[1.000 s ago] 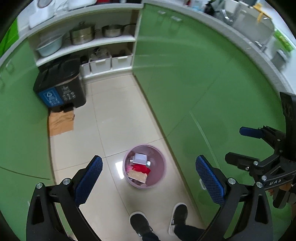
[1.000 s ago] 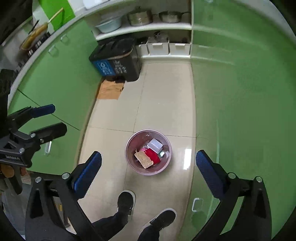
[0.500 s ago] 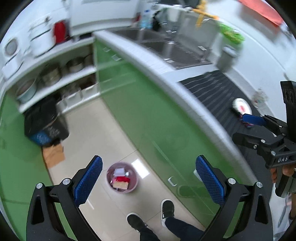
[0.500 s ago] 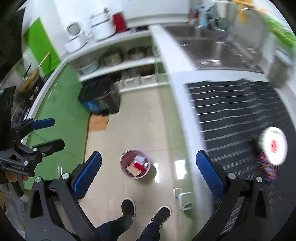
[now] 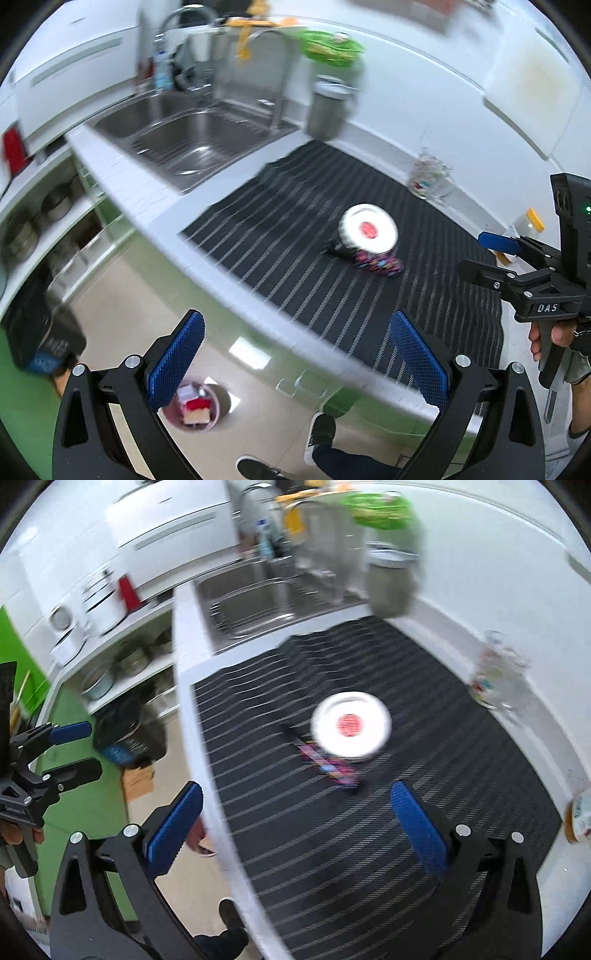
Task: Collect trash
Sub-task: 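Return both tools to the mat, then grasp the white Interlock lid with the right tool while the left tool grasps the patterned snack bar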
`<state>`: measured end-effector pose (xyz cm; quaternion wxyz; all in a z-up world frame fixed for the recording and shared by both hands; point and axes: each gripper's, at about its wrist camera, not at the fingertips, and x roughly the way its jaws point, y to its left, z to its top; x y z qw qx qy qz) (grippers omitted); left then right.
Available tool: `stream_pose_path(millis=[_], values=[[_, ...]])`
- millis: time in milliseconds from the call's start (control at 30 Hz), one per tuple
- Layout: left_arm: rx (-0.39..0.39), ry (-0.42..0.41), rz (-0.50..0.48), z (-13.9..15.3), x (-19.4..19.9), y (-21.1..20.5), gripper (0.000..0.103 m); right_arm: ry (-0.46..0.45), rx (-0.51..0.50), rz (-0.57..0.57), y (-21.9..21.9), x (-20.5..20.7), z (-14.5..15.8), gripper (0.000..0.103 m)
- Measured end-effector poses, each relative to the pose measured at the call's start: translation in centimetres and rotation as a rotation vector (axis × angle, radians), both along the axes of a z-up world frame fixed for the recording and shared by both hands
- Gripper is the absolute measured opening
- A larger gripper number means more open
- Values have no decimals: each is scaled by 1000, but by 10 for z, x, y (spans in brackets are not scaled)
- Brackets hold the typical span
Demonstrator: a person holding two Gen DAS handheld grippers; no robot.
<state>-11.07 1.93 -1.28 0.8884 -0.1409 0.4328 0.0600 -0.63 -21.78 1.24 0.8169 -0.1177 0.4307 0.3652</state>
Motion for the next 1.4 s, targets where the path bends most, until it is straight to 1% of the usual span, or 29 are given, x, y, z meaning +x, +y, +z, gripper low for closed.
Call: stream_pose_path(millis=[133, 233, 367, 500, 600, 800, 900, 967, 1000, 1033, 1067, 1133, 1167, 1200, 1233, 1267, 1300, 1400], values=[[4, -4, -20, 0, 33, -23, 97, 8, 8, -11, -18, 33, -5, 100], [7, 6, -26, -4, 57, -35, 97, 20, -9, -1, -18, 53, -13, 100], [8, 27, -38, -8, 81, -41, 97, 54, -25, -5, -13, 75, -26, 100], [12, 45, -53, -14, 101, -39, 97, 85, -50, -21, -2, 97, -46, 100], [0, 54, -65, -21, 114, -33, 97, 93, -78, -39, 10, 115, -62, 100], [-21, 87, -83, -39, 139, -19, 97, 122, -103, -53, 32, 145, -85, 100], [-28, 104, -91, -48, 147, -13, 97, 129, -125, -48, 43, 153, -95, 99], [-36, 111, -88, -52, 151, -9, 97, 135, -137, -38, 50, 157, -101, 90], [-43, 113, -86, -55, 153, -6, 97, 138, -147, -34, 53, 158, -105, 80], [-48, 115, -85, -56, 155, -5, 97, 144, -151, -30, 54, 159, -108, 72], [-52, 118, -85, -59, 157, -4, 97, 154, -155, -24, 56, 161, -111, 68], [-56, 123, -86, -62, 159, -2, 97, 172, -156, -15, 59, 162, -116, 53], [-59, 125, -85, -63, 160, -1, 97, 181, -150, -9, 60, 162, -118, 50], [-63, 127, -84, -64, 161, 0, 97, 188, -138, -1, 60, 162, -118, 45], [-66, 128, -84, -65, 162, 0, 97, 193, -131, 4, 60, 162, -117, 37], [-68, 129, -84, -66, 162, 1, 97, 200, -121, 9, 61, 162, -117, 32], [-70, 130, -85, -66, 162, 1, 97, 205, -115, 10, 61, 162, -116, 23], [-72, 130, -92, -66, 162, 0, 97, 222, -95, 9, 60, 164, -114, 15]])
